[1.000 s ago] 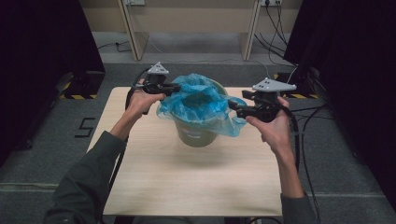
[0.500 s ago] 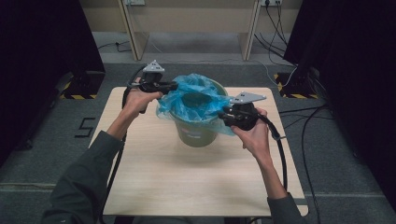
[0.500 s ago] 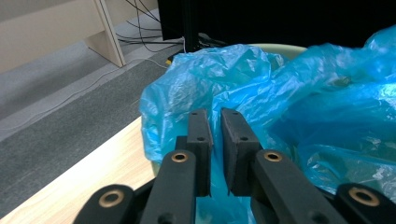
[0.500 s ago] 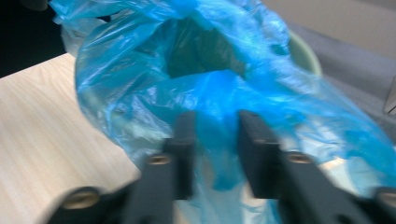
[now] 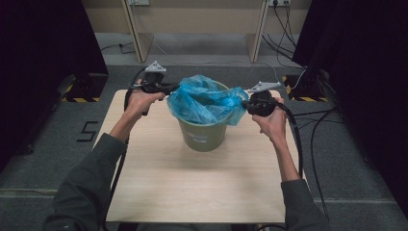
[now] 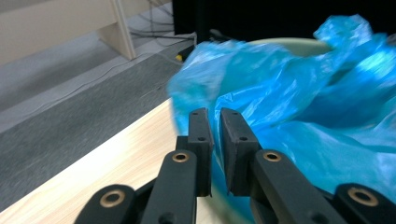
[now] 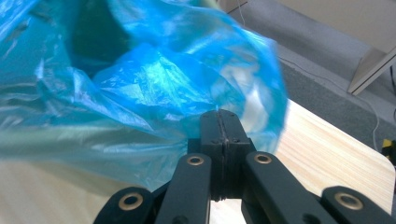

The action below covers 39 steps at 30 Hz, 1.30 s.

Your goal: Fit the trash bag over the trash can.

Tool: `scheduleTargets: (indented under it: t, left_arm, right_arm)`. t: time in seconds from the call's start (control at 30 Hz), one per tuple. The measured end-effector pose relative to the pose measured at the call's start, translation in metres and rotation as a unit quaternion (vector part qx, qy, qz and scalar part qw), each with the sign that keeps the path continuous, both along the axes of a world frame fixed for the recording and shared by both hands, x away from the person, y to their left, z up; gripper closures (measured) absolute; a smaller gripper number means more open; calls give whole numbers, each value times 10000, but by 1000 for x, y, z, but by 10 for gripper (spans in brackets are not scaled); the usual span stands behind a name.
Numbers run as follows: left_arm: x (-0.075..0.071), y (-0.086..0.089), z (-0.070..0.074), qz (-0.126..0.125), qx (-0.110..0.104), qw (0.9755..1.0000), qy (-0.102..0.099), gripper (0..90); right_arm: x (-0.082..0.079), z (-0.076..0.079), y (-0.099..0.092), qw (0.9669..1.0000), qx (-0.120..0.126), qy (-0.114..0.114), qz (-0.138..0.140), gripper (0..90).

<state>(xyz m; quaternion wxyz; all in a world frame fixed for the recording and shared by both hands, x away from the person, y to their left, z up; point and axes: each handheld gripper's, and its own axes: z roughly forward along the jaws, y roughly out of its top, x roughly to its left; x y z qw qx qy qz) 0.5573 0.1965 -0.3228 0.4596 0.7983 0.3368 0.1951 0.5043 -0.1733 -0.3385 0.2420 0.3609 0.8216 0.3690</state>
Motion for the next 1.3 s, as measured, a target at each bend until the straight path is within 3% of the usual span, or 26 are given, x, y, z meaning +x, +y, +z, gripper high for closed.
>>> scheduleTargets:
  t: [0.13, 0.23, 0.3, 0.33, 0.37, 0.4, 0.43, 0.47, 0.5, 0.53, 0.57, 0.67, 0.7, 0.73, 0.77, 0.83, 0.9, 0.93, 0.97, 1.13, 1.2, 1.27, 1.3]
  left_arm:
    - [9, 12, -13, 187, -47, 9997, 148, 828]
    - [10, 19, -19, 254, -67, 9995, 194, 828]
    - [9, 30, -26, 321, -158, 9990, 273, 827]
    - [9, 30, -26, 321, -158, 9990, 273, 826]
    - [9, 34, -30, 361, -150, 9988, 303, 823]
    - [9, 34, -30, 361, -150, 9988, 303, 822]
    - [11, 36, -34, 377, -211, 9985, 342, 822]
    - [11, 36, -34, 377, -211, 9985, 342, 821]
    - [9, 35, -37, 330, -199, 9986, 370, 820]
    - [9, 35, -37, 330, -199, 9986, 370, 819]
    - [8, 35, -38, 322, -190, 9986, 365, 819]
    - [1, 34, -45, 240, -332, 9983, 407, 818]
    - [-8, 32, -49, 113, -302, 9988, 366, 817]
    - [-8, 32, -49, 113, -302, 9988, 366, 817]
    - [-16, 30, -53, 42, -240, 9993, 279, 816]
    - [-20, 29, -55, 26, -288, 9992, 274, 817]
    - [-29, 29, -58, -46, -321, 9992, 222, 819]
    - [-29, 29, -58, -46, -321, 9992, 222, 820]
    - [-34, 29, -59, -67, -356, 9992, 178, 820]
    - [-44, 28, -59, -225, -319, 9991, 159, 813]
    - [-46, 29, -57, -260, -325, 9990, 139, 799]
    - [-48, 31, -55, -285, -377, 9988, 134, 747]
    - [-51, 36, -50, -282, -317, 9990, 125, 660]
  right_arm:
    - [12, -5, -2, 9999, 49, 107, 67, 877]
    - [9, -7, 1, 9998, -169, 110, -69, 740]
    - [5, -4, 0, 9995, -188, 122, -208, 615]
    - [5, -4, 0, 9995, -188, 122, -208, 615]
    - [-3, 5, -1, 9992, -64, 26, -404, 527]
    - [-3, 5, -1, 9992, -64, 26, -404, 527]
    - [-18, 18, 0, 9985, 398, -130, -344, 474]
    - [-18, 18, 0, 9985, 398, -130, -344, 474]
    - [-31, 26, 6, 9969, 673, -253, -306, 427]
    - [-31, 26, 6, 9969, 673, -253, -306, 427]
    - [-44, 34, 14, 9960, 765, -409, -215, 408]
    - [-54, 39, 24, 9953, 852, -462, -43, 403]
    - [-58, 42, 33, 9942, 959, -479, 104, 399]
    - [-58, 42, 33, 9942, 959, -479, 104, 399]
    - [-61, 43, 47, 9941, 932, -415, 361, 388]
    - [-62, 42, 53, 9940, 923, -360, 458, 384]
    - [-60, 35, 77, 9930, 923, -179, 712, 369]
    - [-60, 35, 77, 9930, 923, -179, 712, 369]
    - [-56, 28, 93, 9945, 713, -135, 750, 356]
    - [-46, 17, 114, 9946, 550, -15, 875, 446]
    - [-41, 12, 121, 9938, 378, -31, 1044, 668]
    - [-41, 10, 122, 9918, 393, 11, 1216, 792]
    - [-46, 10, 123, 9904, 321, -50, 1342, 862]
